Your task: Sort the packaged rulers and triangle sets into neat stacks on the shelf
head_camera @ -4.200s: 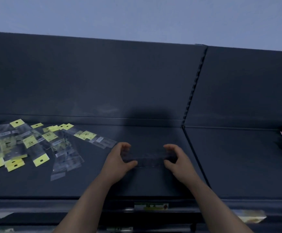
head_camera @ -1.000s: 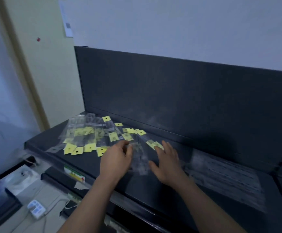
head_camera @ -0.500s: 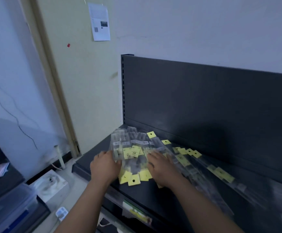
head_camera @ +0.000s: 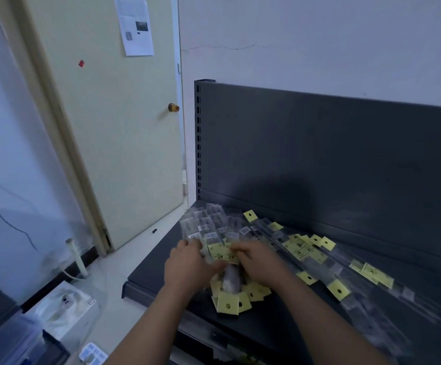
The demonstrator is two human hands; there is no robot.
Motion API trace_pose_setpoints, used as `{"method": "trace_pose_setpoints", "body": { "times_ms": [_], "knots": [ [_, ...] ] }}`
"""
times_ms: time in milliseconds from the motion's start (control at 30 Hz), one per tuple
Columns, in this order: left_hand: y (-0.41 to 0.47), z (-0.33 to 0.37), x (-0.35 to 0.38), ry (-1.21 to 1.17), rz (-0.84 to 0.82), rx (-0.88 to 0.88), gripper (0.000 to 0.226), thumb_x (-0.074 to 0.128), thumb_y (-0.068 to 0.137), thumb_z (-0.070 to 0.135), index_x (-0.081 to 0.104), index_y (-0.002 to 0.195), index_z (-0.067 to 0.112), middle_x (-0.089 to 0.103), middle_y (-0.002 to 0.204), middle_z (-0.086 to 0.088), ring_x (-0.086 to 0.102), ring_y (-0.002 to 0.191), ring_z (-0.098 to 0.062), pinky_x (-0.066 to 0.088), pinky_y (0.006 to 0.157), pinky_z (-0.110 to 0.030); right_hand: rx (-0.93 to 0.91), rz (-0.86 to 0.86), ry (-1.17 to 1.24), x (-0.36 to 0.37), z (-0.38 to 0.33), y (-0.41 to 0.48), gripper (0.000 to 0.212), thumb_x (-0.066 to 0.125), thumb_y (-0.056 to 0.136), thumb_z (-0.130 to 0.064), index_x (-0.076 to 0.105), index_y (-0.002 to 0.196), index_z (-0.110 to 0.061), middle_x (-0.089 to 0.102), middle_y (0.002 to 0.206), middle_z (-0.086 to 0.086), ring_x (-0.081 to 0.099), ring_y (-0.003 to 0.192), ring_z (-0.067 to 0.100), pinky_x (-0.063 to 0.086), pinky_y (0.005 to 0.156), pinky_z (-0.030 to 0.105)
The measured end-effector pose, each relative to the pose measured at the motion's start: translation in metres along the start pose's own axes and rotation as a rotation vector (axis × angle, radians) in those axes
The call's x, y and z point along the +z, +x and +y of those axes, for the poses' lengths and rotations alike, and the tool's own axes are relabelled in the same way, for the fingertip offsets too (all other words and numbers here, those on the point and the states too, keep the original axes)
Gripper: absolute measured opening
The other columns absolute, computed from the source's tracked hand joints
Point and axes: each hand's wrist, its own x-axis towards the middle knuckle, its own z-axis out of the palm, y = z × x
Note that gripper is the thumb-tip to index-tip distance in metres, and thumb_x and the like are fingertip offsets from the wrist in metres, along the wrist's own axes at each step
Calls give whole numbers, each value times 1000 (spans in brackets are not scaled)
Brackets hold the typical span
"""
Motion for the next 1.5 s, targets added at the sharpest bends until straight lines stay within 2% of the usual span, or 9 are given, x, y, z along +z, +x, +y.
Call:
{"method": "trace_pose_setpoints", "body": {
  "times_ms": [233, 400, 567, 700, 800, 1067, 1333, 1433, 1500],
  "knots": [
    [6, 24, 10, 73, -49, -61, 101, 57, 62, 84, 38, 134, 15, 33, 139, -9, 33, 129, -31, 32, 103, -41, 62, 67, 23, -12, 12, -4, 40, 36, 94, -2, 70, 110, -17, 68, 113, 0, 61, 102, 17, 52, 86, 34],
    [16, 20, 3, -54, -148, -51, 57, 64, 81, 52, 44, 129, 26, 30, 141, -7, 32, 127, -31, 33, 103, -41, 49, 32, 25, -17, 14, -8, 44, 38, 91, 3, 71, 111, -18, 67, 114, -2, 59, 102, 15, 49, 85, 28],
    [20, 10, 2, -238, -147, -81, 54, 57, 89, 19, 45, 140, 29, 31, 147, -9, 33, 132, -33, 35, 107, -39, 109, -5, -21, -13, 16, -3, 34, 36, 87, 5, 65, 104, 1, 62, 117, 12, 56, 109, 28, 47, 97, 43],
    [6, 12, 7, -91, -76, -33, 73, 73, 70, 54, 46, 129, 18, 35, 135, -7, 38, 123, -29, 41, 98, -38, 118, 50, 24, -11, 14, -4, 34, 37, 88, 4, 67, 102, -2, 65, 113, 12, 58, 106, 26, 49, 95, 43],
    [2, 13, 10, -113, -85, -49, 87, 81, 64, 48, 38, 130, 13, 36, 131, -10, 45, 118, -30, 47, 95, -39, 120, 48, 22, -11, 10, -6, 41, 37, 92, 1, 67, 118, -10, 62, 128, 3, 55, 117, 17, 43, 101, 29],
    [5, -12, -15, -324, -130, -84, 27, 79, 71, 14, 60, 90, 18, 66, 88, 0, 64, 70, -12, 51, 53, -23, 133, 94, 61, -7, 9, -7, 39, 39, 98, -9, 58, 131, -19, 53, 139, -1, 51, 125, 15, 43, 99, 26],
    [0, -18, -54, -325, -218, 227, 15, 70, 75, 6, 66, 70, 19, 64, 69, 0, 59, 62, -14, 55, 66, -34, -118, 198, -271, -39, -22, -8, 71, 60, 91, -39, 18, 148, -44, -24, 157, -8, -23, 144, 15, -4, 119, 39],
    [-3, -14, -63, -281, -232, 272, 15, 76, 75, 10, 72, 83, 22, 68, 80, 9, 64, 71, -8, 56, 72, -26, -146, 201, -438, -49, -28, -8, 21, 63, 86, -46, 60, 104, -38, 1, 160, -5, -20, 146, 20, -12, 118, 45],
    [0, -21, -68, -231, -137, 217, 17, 84, 69, 24, 75, 82, 30, 70, 77, 16, 66, 74, -6, 56, 76, -28, -77, 156, -371, -52, -21, -11, 12, 65, 84, -45, 60, 84, -33, 44, 136, -7, 18, 143, 19, 4, 119, 44]
  ]
}}
